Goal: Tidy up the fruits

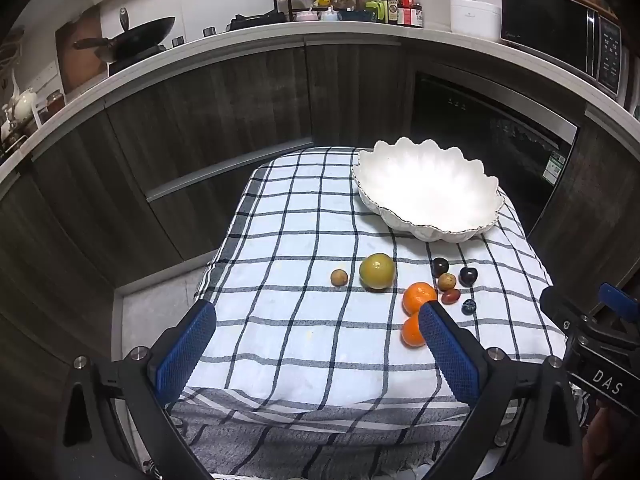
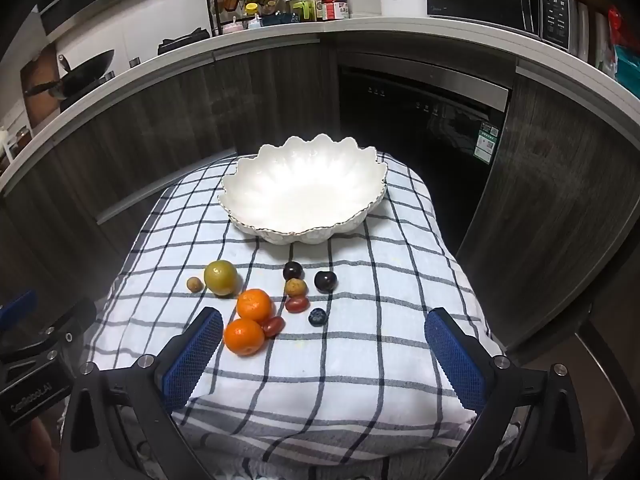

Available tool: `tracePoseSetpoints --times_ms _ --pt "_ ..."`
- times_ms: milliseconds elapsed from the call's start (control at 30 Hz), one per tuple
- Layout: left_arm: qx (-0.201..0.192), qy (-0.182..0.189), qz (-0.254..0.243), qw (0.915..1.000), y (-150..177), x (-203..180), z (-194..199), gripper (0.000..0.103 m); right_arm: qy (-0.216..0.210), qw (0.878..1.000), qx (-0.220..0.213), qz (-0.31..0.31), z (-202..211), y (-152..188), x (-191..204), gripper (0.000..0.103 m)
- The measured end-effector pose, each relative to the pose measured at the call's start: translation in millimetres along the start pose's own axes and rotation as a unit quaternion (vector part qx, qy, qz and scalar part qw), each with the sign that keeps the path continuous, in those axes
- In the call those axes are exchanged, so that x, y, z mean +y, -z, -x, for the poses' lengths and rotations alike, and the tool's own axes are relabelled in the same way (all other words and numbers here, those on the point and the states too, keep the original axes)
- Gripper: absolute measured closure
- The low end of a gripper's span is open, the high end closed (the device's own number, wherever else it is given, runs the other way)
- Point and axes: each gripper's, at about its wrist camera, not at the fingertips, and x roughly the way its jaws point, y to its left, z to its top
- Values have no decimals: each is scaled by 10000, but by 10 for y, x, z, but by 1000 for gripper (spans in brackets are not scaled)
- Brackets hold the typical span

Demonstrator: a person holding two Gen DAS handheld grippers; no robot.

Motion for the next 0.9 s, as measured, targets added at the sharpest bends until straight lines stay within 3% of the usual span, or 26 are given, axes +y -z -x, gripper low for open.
tracePoseSetpoints --times_ms 900 --pt "5 47 37 10000 21 -14 51 0 -50 9999 -84 -36 74 -38 -14 0"
